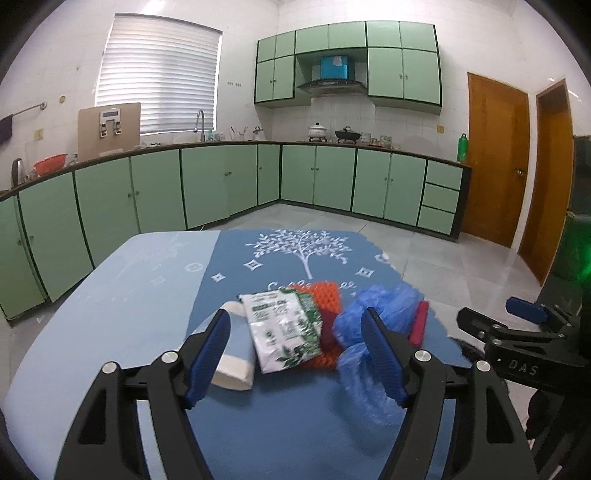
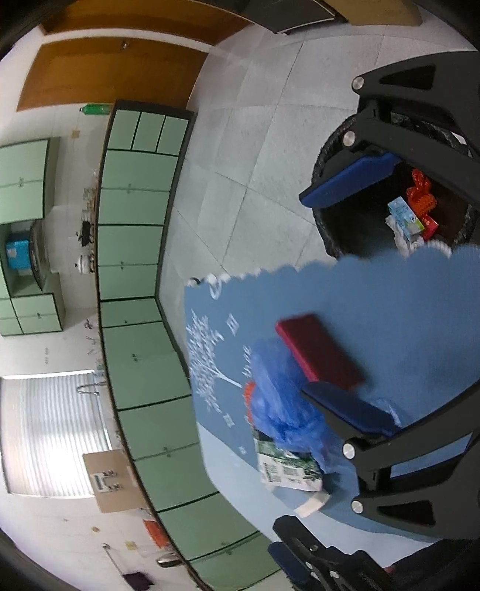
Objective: Collect trash
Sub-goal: 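Move both tools back over the trash on the table, then grasp the red scrubbing pad with the right tool and lift it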
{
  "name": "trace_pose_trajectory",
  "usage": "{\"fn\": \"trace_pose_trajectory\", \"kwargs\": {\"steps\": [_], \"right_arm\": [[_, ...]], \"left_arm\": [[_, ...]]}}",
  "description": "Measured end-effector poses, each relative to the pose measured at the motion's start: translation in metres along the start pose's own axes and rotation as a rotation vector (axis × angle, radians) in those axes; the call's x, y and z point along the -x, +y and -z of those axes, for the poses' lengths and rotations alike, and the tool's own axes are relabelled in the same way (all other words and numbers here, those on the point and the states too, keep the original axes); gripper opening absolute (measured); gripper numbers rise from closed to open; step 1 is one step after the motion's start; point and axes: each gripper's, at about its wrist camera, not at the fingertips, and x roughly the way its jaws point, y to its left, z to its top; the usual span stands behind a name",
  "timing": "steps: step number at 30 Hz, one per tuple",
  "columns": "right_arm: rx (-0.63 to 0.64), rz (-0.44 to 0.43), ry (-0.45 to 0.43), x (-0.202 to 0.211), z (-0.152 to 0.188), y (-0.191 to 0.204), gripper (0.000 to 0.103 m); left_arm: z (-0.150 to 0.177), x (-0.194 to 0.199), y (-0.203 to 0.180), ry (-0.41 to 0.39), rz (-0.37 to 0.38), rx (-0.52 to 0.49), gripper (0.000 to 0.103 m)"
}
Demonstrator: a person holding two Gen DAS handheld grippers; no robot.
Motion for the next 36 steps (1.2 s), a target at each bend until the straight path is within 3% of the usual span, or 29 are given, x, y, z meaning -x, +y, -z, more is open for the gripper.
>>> {"fn": "trace_pose_trajectory", "kwargs": {"steps": [3,6,18,28,36], "right_arm": [[0.011,-0.008,0.006,-0.007,0.003,0.014,0.091],[0.022,-0.013,0.020,-0.015,0.005,0.024,0.084],[0.052,0.008,0.084,-0.044,0.010,0.041,0.078],[0.028,-0.017,0.124,-0.042,0.011,0.019,0.063],[-0.076,-0.080,0.173,-0.044,0.015,-0.001,0.058]], "left_arm": [[0.007,-0.004,0.006,0.019,0.003,0.005,0.072],[0.012,-0.007,0.012,0.032,0.003,0.011,0.072],[0.016,-0.014,0.019,0.032,0.012,0.008,0.072],[0.017,-0.016,0.015,0.044,0.024,0.010,0.072],[0.019,-0.015,0.005,0.047,0.038,-0.010,0.072]]}}
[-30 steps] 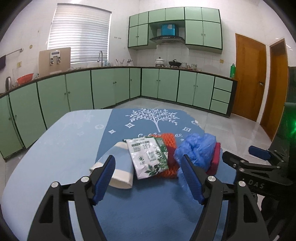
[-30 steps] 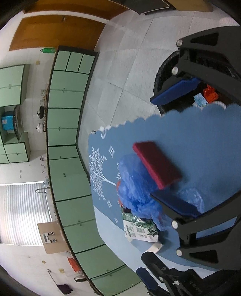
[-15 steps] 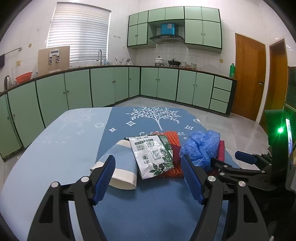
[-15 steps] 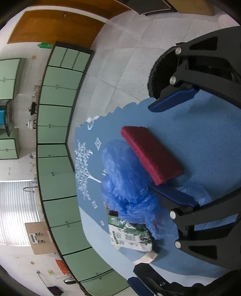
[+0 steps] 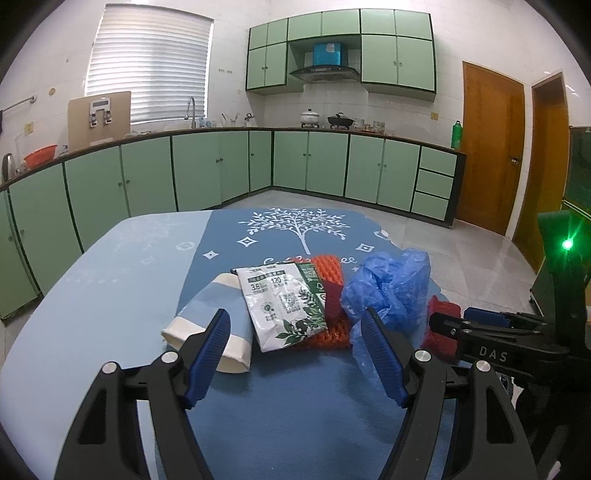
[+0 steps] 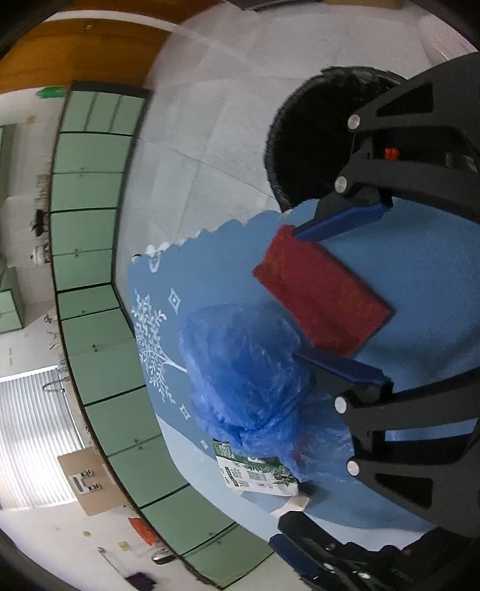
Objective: Collect trash
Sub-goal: 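Grasp the red scrubbing pad with the right tool and lift it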
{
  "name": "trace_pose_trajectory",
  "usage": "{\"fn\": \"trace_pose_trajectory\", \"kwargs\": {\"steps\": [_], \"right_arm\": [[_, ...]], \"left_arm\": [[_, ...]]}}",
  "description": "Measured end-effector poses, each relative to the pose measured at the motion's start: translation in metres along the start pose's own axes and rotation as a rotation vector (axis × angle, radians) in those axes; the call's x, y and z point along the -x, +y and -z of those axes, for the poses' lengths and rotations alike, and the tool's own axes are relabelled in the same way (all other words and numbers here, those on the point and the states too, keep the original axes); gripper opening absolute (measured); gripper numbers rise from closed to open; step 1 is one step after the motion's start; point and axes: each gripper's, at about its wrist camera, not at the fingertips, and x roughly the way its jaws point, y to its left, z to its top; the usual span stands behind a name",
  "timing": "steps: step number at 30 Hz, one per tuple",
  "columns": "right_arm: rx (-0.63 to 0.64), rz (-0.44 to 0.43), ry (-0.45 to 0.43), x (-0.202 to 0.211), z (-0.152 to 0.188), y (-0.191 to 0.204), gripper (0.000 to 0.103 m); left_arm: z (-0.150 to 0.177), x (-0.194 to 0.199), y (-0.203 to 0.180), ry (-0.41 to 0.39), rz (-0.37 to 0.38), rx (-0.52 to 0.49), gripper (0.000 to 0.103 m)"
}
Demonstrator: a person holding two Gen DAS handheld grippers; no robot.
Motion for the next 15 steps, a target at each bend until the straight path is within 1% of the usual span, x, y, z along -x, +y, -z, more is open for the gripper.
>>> {"fn": "trace_pose_trajectory", "kwargs": {"steps": [2,3,4,6,9,12,15], "right_arm": [[0.003,0.016,-0.006,0.002,0.000,-0.001,0.059],[0.000,0.023,-0.002,0.003,0.000,-0.001,0.064],[-0.010,0.027,0.002,0.003,0.000,-0.002,0.067],[-0.026,0.030,0.010,0.003,0.003,-0.001,0.068],[-0.034,0.043,0.029,-0.003,0.007,0.005,0.073],[-0.025,0.063,0.041,-0.009,0.010,0.015,0.074],[0.015,0.097,0.037,-0.014,0.010,0.024,0.075]], "left_arm": [[0.000,0.001,-0.001,-0.001,-0.001,-0.002,0.072],[0.000,0.001,-0.001,-0.001,-0.002,-0.002,0.072],[0.000,0.001,-0.001,0.000,-0.003,0.000,0.072],[0.001,0.001,-0.001,0.002,-0.004,0.003,0.072],[0.001,0.001,0.000,0.004,-0.006,0.007,0.072],[0.002,0.002,0.002,0.005,-0.006,0.009,0.072],[0.003,0.002,0.005,0.006,-0.007,0.012,0.072]]}}
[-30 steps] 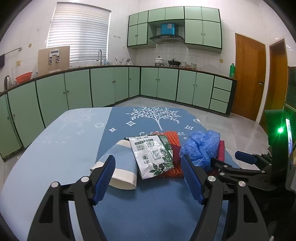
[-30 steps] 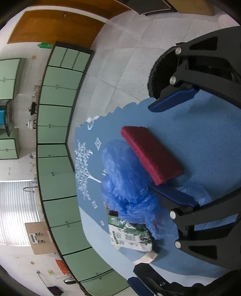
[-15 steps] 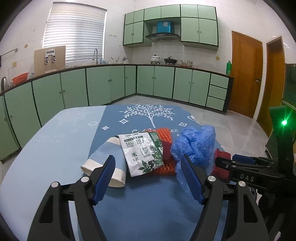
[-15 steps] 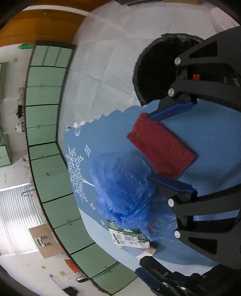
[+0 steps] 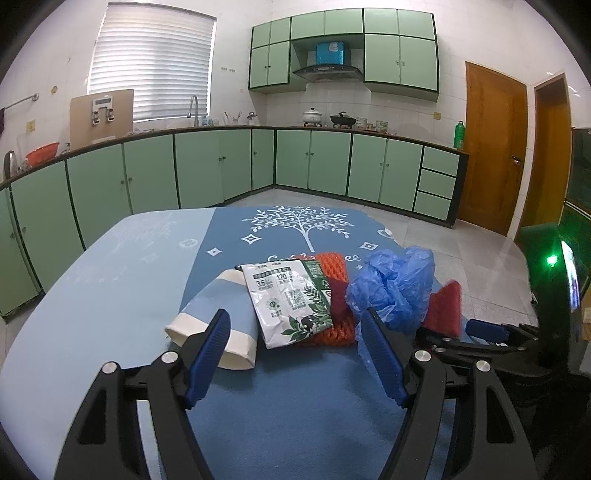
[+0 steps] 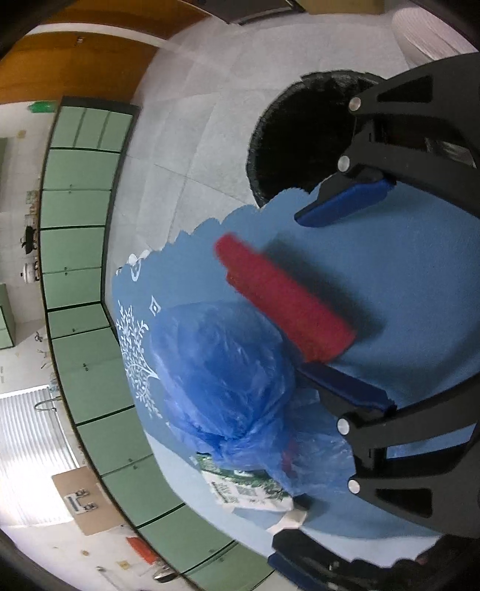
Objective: Collect trash
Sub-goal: 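Grasp the red scrubbing pad with the right tool and lift it, then grasp the blue plastic bag with the left tool while the right tool holds the pad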
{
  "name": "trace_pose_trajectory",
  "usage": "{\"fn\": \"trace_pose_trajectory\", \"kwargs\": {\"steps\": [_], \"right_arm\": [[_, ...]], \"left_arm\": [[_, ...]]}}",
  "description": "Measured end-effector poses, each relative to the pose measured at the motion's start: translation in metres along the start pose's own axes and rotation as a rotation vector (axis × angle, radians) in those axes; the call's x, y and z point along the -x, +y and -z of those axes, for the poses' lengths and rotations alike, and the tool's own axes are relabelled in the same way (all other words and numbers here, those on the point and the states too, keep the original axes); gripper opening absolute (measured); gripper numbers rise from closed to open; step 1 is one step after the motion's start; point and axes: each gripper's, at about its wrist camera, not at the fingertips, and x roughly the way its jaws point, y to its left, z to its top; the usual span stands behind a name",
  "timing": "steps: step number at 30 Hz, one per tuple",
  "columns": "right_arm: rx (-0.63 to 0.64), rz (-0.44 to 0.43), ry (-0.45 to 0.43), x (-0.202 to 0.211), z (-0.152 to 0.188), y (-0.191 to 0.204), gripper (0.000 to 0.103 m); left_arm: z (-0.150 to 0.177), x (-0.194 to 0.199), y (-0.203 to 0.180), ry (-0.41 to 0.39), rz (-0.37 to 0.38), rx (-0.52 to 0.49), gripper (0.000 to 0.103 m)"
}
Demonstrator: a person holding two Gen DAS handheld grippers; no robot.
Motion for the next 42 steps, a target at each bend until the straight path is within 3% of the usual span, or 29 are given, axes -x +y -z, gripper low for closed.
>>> {"fn": "trace_pose_trajectory", "kwargs": {"steps": [6,12,24,28,33,42], "right_arm": [[0.022,0.015,0.000,0.003,0.000,-0.003,0.076],[-0.016,-0.023,0.021,0.005,0.002,-0.010,0.075],[0.012,0.020,0.021,-0.002,0.004,0.002,0.076],[0.004,-0.007,0.019,-0.001,0.002,-0.005,0.063],[0.042,-0.030,0.022,0.006,0.003,-0.008,0.059],[-0.006,-0.019,0.047,0.000,-0.002,-0.010,0.068]], "left_arm": [[0.002,-0.002,0.003,0.006,0.004,0.015,0.072],[0.006,-0.006,-0.001,0.020,0.008,0.007,0.072],[0.014,-0.015,0.004,0.053,-0.023,0.015,0.072],[0.014,-0.015,0.004,0.053,-0.022,0.014,0.072],[0.014,-0.015,0.002,0.054,-0.016,0.013,0.072],[0.011,-0.012,-0.004,0.051,-0.011,0.002,0.072]]}}
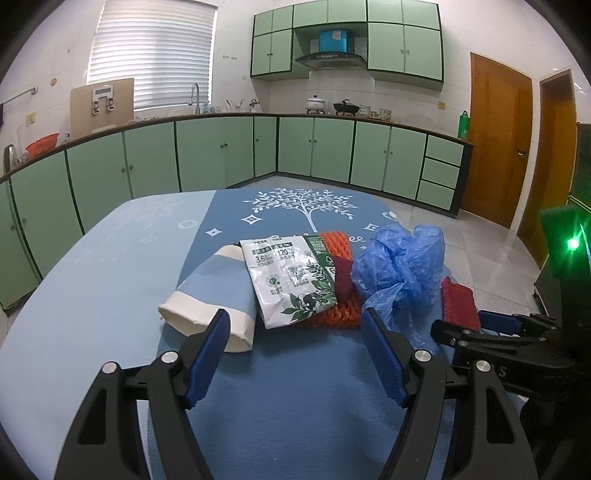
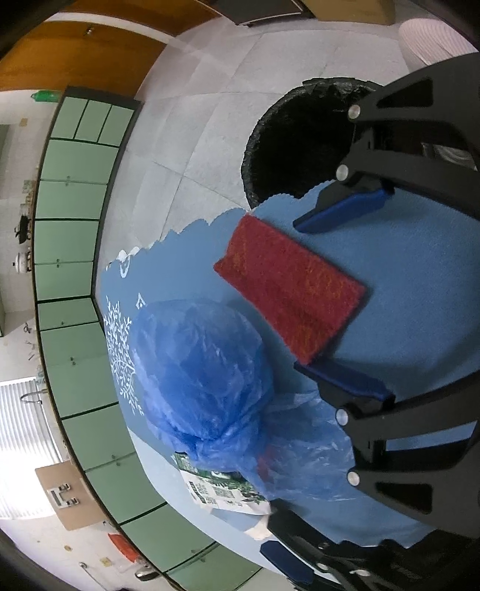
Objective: Collect trash
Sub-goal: 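Grasp the blue plastic bag with the left tool while the right tool holds the pad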
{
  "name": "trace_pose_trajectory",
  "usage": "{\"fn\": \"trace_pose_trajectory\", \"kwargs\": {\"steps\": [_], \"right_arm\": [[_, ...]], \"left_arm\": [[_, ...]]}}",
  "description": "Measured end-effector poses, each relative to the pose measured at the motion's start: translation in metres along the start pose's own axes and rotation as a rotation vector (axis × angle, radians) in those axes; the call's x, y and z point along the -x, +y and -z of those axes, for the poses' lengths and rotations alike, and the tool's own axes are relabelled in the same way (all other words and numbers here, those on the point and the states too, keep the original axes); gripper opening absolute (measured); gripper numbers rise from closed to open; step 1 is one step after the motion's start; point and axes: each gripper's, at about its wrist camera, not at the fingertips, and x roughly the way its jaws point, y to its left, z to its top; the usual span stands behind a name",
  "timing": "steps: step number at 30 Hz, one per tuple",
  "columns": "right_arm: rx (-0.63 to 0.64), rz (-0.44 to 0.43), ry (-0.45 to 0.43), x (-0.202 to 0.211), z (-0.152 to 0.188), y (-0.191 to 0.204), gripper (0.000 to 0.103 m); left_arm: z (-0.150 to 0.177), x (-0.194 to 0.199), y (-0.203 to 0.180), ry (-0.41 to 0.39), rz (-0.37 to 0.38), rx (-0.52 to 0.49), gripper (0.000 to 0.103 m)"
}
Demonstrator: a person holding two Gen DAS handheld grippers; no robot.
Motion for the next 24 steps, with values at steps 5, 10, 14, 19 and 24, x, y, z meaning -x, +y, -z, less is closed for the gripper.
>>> {"fn": "trace_pose_trajectory", "kwargs": {"steps": [5,10,14,19,24], "right_arm": [[-0.052,0.001,0.004,-0.007,-0.006,-0.004,0.073],[-0.006,0.004,-0.018,-0.006,-0.003,0.000,0.063],[-0.007,-0.032,-0.027,0.002,-0.002,-0.002,0.057],[0.020,-0.054,-0.050,0.015,-0.001,-0.002,0.056],[0.002,-0.091,-0.075,0.029,-0.002,-0.015,0.056]], "left_arm": [[0.000,0.001,-0.002,-0.002,0.002,-0.002,0.072],[-0.001,0.002,-0.006,-0.001,0.004,-0.007,0.072],[-0.001,0.002,-0.007,-0.003,0.008,-0.008,0.072],[-0.003,0.004,-0.013,-0.008,0.027,-0.013,0.072],[-0.006,0.006,-0.020,-0.016,0.040,-0.018,0.072]]}}
